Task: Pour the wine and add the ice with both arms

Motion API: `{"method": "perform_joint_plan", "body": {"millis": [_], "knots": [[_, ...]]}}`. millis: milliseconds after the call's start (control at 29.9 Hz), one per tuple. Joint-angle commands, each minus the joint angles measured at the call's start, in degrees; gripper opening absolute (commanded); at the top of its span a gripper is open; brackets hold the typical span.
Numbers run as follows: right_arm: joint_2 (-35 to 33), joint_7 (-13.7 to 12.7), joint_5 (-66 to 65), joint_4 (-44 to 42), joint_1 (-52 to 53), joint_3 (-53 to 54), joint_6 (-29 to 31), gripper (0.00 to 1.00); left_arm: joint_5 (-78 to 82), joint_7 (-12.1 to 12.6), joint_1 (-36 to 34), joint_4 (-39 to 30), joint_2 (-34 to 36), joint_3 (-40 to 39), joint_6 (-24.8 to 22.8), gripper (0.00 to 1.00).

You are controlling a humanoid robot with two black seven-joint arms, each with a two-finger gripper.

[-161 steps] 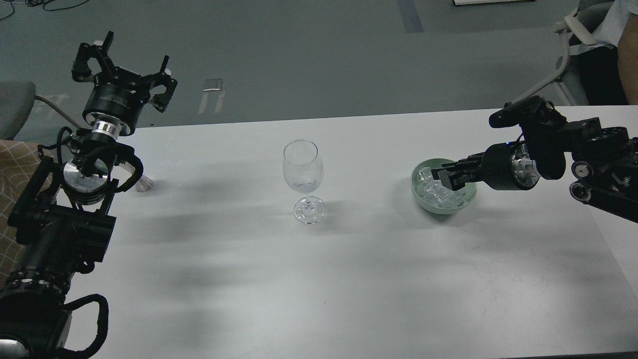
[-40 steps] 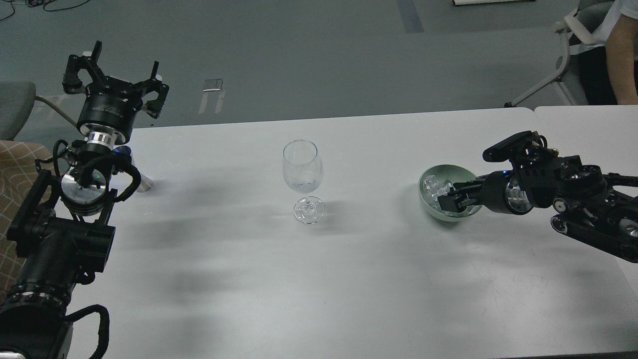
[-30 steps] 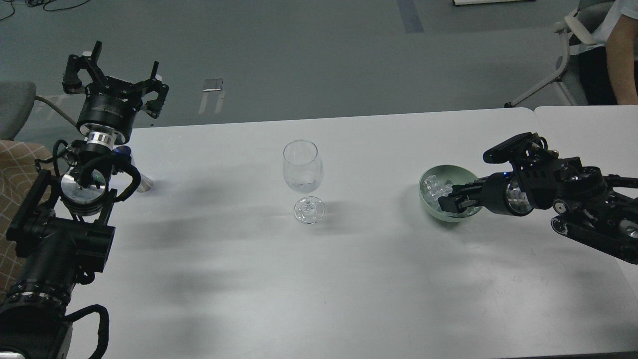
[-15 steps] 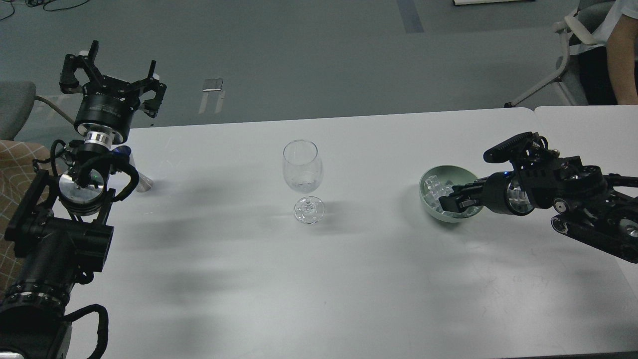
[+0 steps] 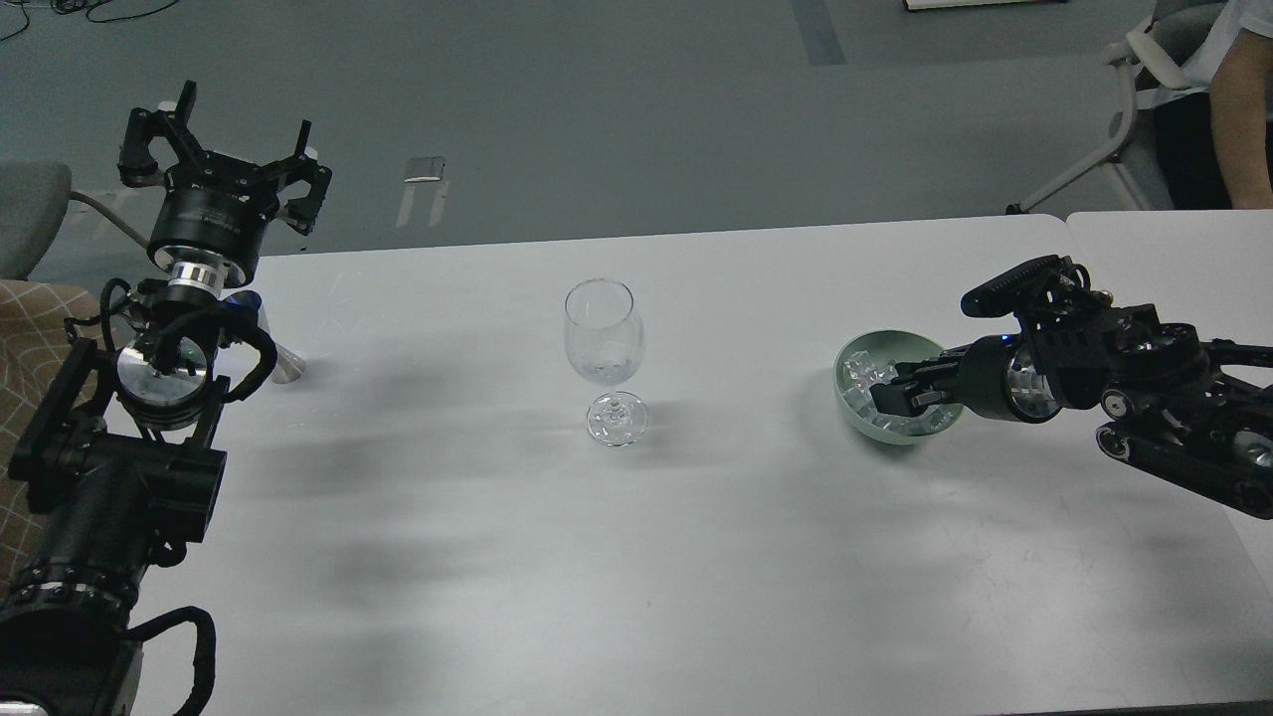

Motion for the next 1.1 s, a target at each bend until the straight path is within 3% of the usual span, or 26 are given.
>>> {"method": "perform_joint_plan", "body": {"millis": [0, 167, 201, 234, 669, 769, 869, 1070], "knots": [[-0.40, 0.10, 0.06, 0.15, 0.04, 0.25, -0.03, 0.00, 0.02, 0.00, 0.00, 0.00, -0.05, -0.24, -0.02, 0.98], [-0.49, 0.10, 0.06, 0.15, -0.22, 0.25, -0.20, 0.02, 0.02, 0.00, 0.00, 0.00, -0.23, -0.24, 0.07, 0.98], [-0.31, 0.10, -0.02, 0.06, -0.31, 0.25, -0.38, 0.19, -0.07, 0.00, 0.00, 0.00, -0.23, -0.24, 0.07, 0.98], [-0.14, 0.10, -0.03, 0.06, -0.40, 0.34, -0.47, 0.28, 0.02, 0.00, 0.00, 0.00, -0.23, -0.24, -0.02, 0.98], [-0.57, 0.19, 0.15, 0.32, -0.31, 0.34, -0.47, 0.29, 0.02, 0.00, 0.00, 0.00, -0.14, -0.32, -0.19, 0.98], [-0.66, 0.19, 0.24, 1.55, -0.48, 0.34, -0.47, 0.36, 0.02, 0.00, -0.09, 0.00, -0.05, -0.32, -0.20, 0.98], [-0.84, 0.36, 0.24, 2.26, -0.66, 0.34, -0.56, 0.64, 0.02, 0.00, 0.00, 0.00, -0.05, -0.32, -0.20, 0.98], [-0.66, 0.36, 0.15, 2.17, -1.01, 0.34, -0.56, 0.64, 0.02, 0.00, 0.00, 0.00, -0.14, -0.32, -0.20, 0.98]]}}
